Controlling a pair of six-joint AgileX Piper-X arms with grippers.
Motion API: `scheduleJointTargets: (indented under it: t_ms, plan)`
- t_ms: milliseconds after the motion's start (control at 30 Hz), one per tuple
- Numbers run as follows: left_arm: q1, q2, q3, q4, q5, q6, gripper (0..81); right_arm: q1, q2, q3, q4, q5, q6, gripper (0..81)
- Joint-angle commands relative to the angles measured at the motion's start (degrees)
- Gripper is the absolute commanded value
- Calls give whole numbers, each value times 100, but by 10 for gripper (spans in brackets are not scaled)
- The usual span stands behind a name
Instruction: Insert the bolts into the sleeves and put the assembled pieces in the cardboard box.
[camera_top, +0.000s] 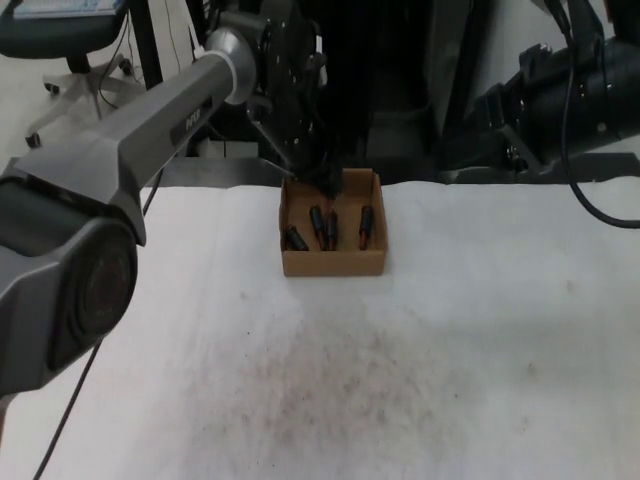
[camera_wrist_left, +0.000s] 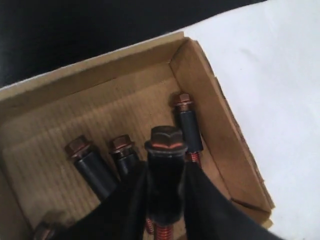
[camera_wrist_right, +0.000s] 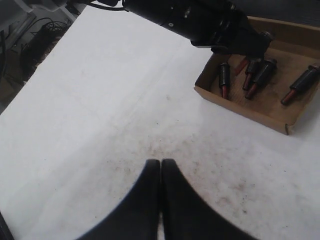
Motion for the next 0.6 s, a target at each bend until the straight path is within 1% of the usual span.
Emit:
scheduleJointTargets:
  t_ms: [0, 100, 167, 233, 267, 300, 500, 533, 567]
  plan:
    - [23, -72, -60, -61, -86, 223, 39, -16, -73, -33, -8, -26, 19, 4]
    - [21, -72, -60, -62, -86, 347, 144, -16, -73, -33, -8, -26, 187, 4]
    - [21, -72, -60, -51, -86, 332, 247, -16, -73, -33, -8, -26, 204, 4]
    - [21, -72, -60, -30, -86, 334, 326, -16, -73, -33, -8, -26, 249, 4]
    - [21, -72, -60, -16, -86, 334, 352, -16, -73, -33, -8, -26, 264, 4]
    - [21, -72, -60, 2, -86, 334, 362, -16, -73, -33, -8, -26, 264, 4]
    - [49, -132, -60, 96, -86, 334, 360, -16, -73, -33, -8, -26, 264, 4]
    - [55, -151, -60, 133, -86, 321, 355, -16, -73, -33, -8, -13, 262, 4]
    - [64, -180, -60, 225, -147, 294, 332, -16, -73, -33, -8, 37, 243, 4]
